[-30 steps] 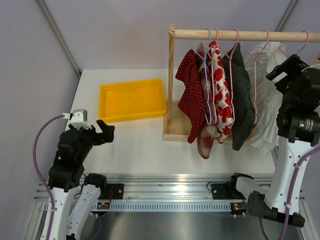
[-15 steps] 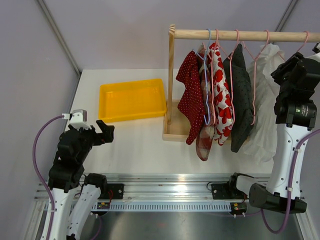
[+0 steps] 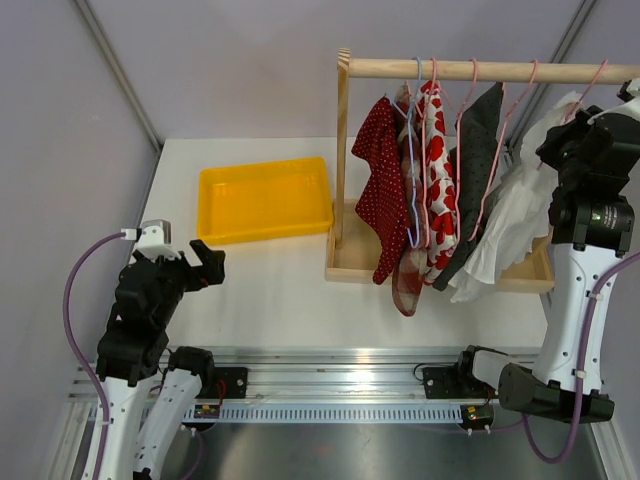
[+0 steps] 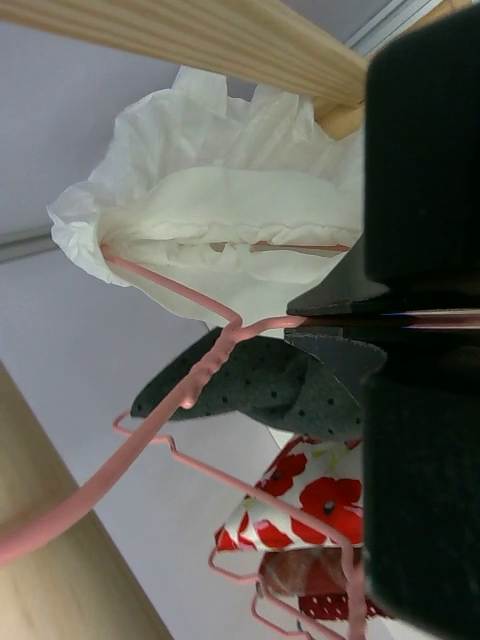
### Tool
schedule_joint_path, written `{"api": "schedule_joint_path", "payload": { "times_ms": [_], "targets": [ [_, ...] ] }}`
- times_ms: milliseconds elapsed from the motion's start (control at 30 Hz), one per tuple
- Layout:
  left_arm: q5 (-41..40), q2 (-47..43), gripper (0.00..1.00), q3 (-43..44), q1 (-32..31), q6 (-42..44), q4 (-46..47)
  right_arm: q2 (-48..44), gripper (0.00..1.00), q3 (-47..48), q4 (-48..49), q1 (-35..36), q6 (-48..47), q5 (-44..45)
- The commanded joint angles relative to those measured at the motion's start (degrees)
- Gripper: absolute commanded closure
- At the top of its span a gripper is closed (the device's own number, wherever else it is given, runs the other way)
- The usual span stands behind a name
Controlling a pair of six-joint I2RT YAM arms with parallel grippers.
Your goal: Remove the skirt from the hanger
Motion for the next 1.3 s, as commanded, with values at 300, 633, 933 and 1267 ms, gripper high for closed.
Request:
{"api": "schedule_joint_path", "payload": {
  "times_ms": [300, 633, 933, 1267],
  "targets": [
    [0.7, 9.2, 0.01, 10.1, 0.2, -0.6, 4.9, -14.1, 1.0, 7.7, -4.5, 0.2, 1.2, -2.1],
    [6.2, 28.8, 0.01, 33.2, -12.2, -5.7, 6.2, -30.5, 1.0, -8.3, -11.7, 0.2, 10.0, -9.8],
    [13.3, 27.0, 0.55, 24.3, -37.0, -14.7, 27.1, -35.1, 1.0, -9.5, -15.8, 1.2, 10.1, -7.4],
    [-12.7, 49.6, 0.01, 41.9, -77.3, -3.2, 26.2, -36.2, 1.0, -10.1, -16.9, 1.2, 11.4, -8.5]
  ]
}}
